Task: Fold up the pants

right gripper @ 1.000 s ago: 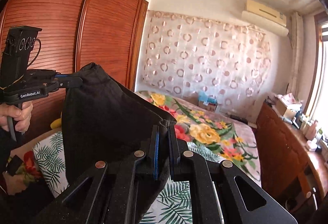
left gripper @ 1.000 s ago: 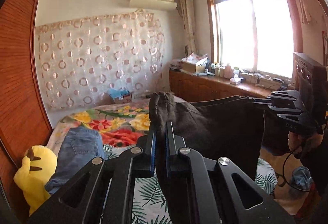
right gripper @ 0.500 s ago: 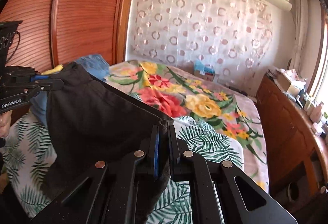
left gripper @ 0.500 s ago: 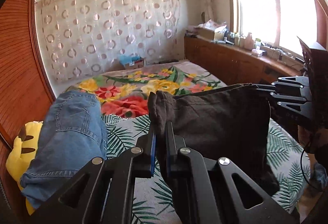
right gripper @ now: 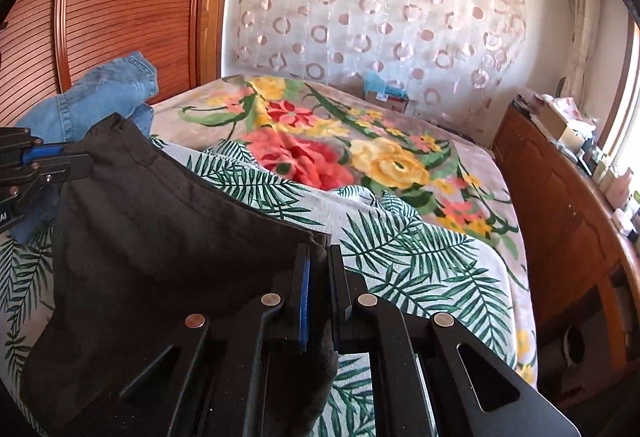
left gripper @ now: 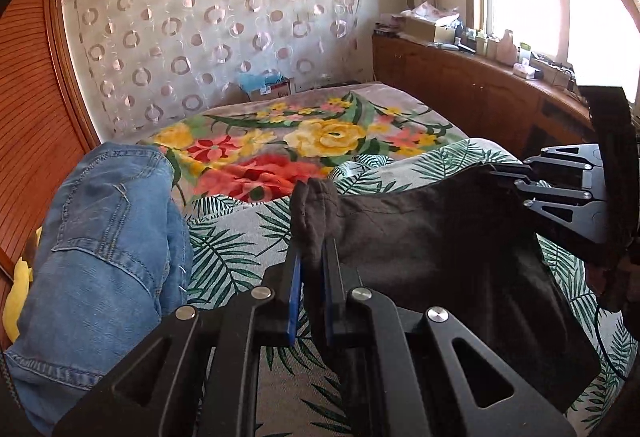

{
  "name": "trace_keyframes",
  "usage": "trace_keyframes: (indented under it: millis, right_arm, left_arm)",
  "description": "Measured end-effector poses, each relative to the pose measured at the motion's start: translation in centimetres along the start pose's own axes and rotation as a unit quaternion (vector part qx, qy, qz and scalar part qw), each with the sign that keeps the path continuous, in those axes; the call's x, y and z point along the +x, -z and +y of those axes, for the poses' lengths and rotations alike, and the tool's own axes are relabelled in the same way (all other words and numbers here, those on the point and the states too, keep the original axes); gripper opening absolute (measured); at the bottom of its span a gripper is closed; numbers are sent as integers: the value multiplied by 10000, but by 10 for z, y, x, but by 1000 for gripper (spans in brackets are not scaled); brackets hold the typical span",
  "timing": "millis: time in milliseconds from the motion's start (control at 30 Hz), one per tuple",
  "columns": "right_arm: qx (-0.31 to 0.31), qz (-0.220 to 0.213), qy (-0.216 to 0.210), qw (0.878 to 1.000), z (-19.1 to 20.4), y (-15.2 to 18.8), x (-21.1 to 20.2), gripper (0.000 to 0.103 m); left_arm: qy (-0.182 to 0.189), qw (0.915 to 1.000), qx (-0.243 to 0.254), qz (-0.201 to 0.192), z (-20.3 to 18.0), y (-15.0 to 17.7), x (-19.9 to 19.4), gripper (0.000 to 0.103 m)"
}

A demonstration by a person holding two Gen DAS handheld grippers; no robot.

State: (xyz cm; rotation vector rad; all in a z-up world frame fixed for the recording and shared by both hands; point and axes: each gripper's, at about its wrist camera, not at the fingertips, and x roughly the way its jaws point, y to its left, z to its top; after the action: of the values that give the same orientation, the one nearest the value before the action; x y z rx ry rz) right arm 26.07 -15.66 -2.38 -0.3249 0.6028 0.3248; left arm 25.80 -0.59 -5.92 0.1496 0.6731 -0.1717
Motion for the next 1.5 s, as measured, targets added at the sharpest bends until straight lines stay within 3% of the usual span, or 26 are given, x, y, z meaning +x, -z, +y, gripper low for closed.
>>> trace_keyframes:
  millis: [100, 167, 233, 367, 433, 467, 767, 1100, 1500]
  right_arm:
    - [137, 187, 29, 9997, 2, -2, 2, 8]
    - [221, 230, -44, 9995, 1, -3, -1, 14]
    - [305, 191, -51, 9993, -3, 1, -9, 18]
    - [478, 183, -161, 9986, -8, 10, -31, 28]
    - [532, 133, -286, 9981, -8, 19, -46, 36]
    - [543, 128, -327, 9979, -7, 22, -54, 37]
    - [681, 48, -607, 9958, 1, 70, -120, 39]
    - [722, 168, -689, 9949, 12, 116, -162, 39]
    - [862, 476, -787, 9920, 16, 138, -165, 39]
  left_arm:
    - [40, 9999, -31, 93, -1, 3, -1, 16]
    - [99, 9999, -25, 124, -2, 6, -5, 27]
    - [186, 9997, -99, 126, 0, 8, -9, 45]
    - [373, 9989, -227, 152, 0, 17, -23, 57]
    - [470, 9986, -235, 99, -4, 24, -32, 77]
    - [515, 9983, -242, 86, -5, 26, -35, 81]
    - [652, 9977, -119, 141, -21, 57, -69, 81]
    - [819, 9953, -176, 480, -35, 102, -83, 81]
    - [806, 9932, -69, 843, -52, 131, -76, 81]
